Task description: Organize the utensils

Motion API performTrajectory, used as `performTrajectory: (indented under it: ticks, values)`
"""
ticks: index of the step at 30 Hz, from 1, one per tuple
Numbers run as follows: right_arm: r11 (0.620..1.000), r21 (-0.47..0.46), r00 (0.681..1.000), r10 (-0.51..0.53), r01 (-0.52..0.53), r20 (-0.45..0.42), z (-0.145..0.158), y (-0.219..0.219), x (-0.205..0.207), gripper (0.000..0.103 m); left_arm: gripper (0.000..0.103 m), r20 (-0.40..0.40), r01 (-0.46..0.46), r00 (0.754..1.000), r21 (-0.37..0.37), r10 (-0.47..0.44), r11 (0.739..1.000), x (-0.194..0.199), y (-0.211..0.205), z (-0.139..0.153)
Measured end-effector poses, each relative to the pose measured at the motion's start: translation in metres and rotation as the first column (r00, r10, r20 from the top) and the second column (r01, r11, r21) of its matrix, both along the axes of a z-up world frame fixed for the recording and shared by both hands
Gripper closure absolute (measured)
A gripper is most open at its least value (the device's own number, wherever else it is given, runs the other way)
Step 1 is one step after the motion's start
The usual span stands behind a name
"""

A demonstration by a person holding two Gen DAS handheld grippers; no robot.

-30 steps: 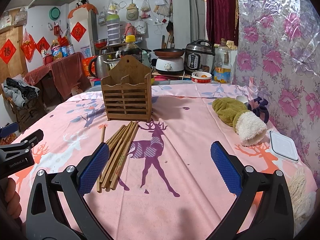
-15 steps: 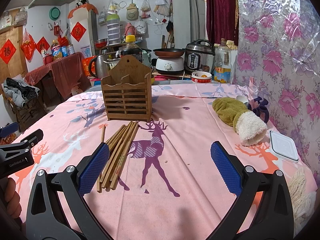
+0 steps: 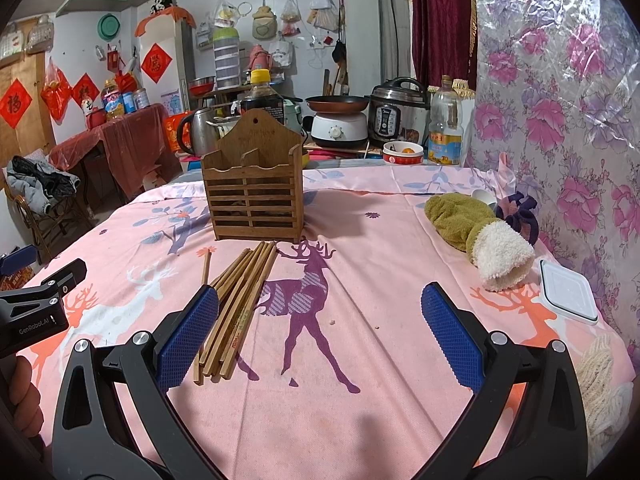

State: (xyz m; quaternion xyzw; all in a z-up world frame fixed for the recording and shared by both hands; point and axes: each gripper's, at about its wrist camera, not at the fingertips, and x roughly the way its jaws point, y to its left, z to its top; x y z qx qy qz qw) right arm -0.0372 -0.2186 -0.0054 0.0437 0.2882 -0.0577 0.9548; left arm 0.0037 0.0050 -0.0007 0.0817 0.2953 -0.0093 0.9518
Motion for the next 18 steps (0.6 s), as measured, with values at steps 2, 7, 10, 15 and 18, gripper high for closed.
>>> performTrajectory:
  ticks: [2,7,10,15,18]
  values:
    - [1.000,-0.001,1.000,0.000,0.000,0.001,0.0000,-0.0004,0.0001,0.005,0.005,0.000,0.001,1.000,0.000,-0.001,1.000,0.0001,0.0001,0.0001]
    - [1.000,0.000,1.000,-0.001,0.001,0.000,0.0001,-0.0002,0.0002,0.005,0.005,-0.001,0.000,1.000,0.000,0.000,1.000,0.0002,0.0000,-0.0001]
    - [1.000,-0.001,1.000,0.000,0.000,-0.002,0.0001,0.0000,0.0004,0.005,0.005,-0.002,-0.001,1.000,-0.001,0.001,1.000,0.0004,0.0003,0.0000]
    - [1.000,-0.001,1.000,0.000,0.000,0.000,-0.0001,-0.0004,0.0012,0.005,0.005,-0.007,0.002,1.000,0.000,-0.002,1.000,-0.0006,0.0004,-0.0020]
    - [1.000,-0.004,1.000,-0.002,0.002,-0.003,-0.0005,0.0001,0.0016,0.005,0.005,-0.018,0.002,1.000,0.003,-0.002,1.000,0.0004,0.0020,-0.0050]
